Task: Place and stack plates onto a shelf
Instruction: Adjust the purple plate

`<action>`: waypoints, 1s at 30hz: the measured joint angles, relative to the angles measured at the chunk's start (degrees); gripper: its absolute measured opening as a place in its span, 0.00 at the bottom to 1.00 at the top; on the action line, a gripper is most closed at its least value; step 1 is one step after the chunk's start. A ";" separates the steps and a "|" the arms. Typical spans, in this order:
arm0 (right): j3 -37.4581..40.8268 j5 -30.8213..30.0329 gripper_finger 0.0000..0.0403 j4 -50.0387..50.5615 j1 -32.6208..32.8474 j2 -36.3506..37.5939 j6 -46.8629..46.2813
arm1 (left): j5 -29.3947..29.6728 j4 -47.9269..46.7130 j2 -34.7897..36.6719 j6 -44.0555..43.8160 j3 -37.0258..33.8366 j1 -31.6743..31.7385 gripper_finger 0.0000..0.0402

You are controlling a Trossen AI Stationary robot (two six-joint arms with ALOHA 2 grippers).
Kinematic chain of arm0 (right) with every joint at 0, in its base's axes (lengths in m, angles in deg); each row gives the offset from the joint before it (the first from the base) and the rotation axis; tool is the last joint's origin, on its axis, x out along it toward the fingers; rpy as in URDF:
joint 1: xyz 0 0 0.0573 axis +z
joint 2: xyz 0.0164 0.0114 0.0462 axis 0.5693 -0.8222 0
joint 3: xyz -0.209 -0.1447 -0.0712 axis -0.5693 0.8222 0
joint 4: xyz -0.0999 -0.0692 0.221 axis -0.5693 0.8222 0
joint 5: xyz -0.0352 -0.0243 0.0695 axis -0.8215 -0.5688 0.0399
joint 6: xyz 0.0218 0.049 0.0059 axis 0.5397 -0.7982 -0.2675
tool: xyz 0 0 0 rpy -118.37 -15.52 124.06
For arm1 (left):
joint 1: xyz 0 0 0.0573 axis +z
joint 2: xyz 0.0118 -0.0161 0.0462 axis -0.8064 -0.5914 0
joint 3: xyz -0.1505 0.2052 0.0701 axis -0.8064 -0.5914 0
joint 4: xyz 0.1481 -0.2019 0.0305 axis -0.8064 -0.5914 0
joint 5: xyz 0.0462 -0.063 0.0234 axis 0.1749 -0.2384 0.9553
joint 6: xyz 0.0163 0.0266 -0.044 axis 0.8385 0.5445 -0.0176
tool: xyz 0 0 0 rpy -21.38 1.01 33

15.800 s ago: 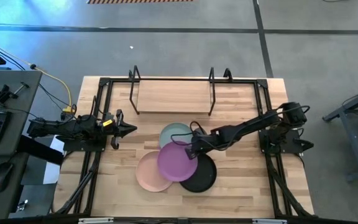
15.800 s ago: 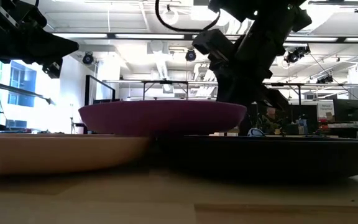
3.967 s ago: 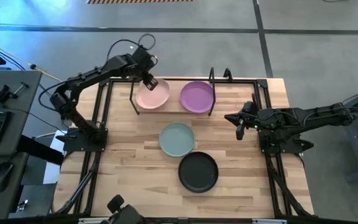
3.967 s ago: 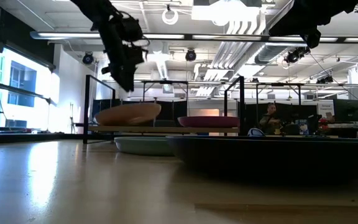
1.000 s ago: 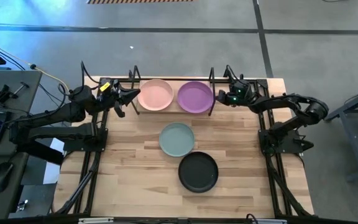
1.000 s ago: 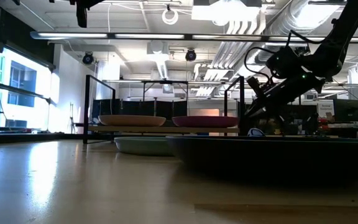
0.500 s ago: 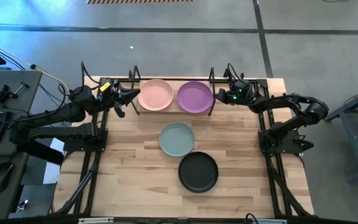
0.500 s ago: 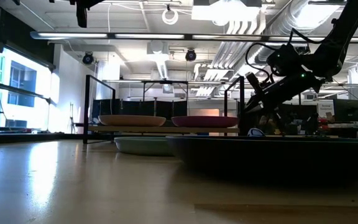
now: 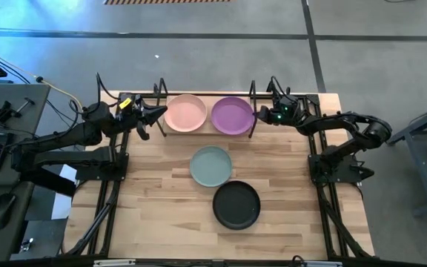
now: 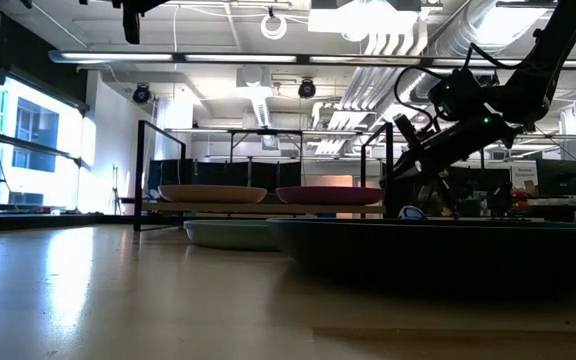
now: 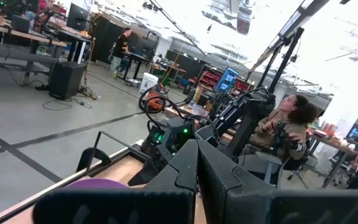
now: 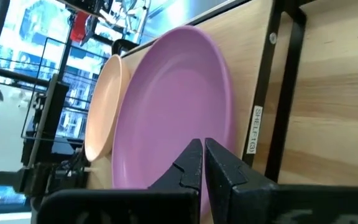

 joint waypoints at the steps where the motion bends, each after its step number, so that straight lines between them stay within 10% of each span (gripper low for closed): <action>1: 0.00 -0.09 0.00 -0.50 0.00 -0.01 0.00 | 0.00 0.00 0.00 0.00 0.00 0.00 0.00; 30: -0.02 -7.14 0.00 3.75 2.47 0.01 2.55 | 0.14 0.00 0.04 -0.11 0.00 0.00 0.00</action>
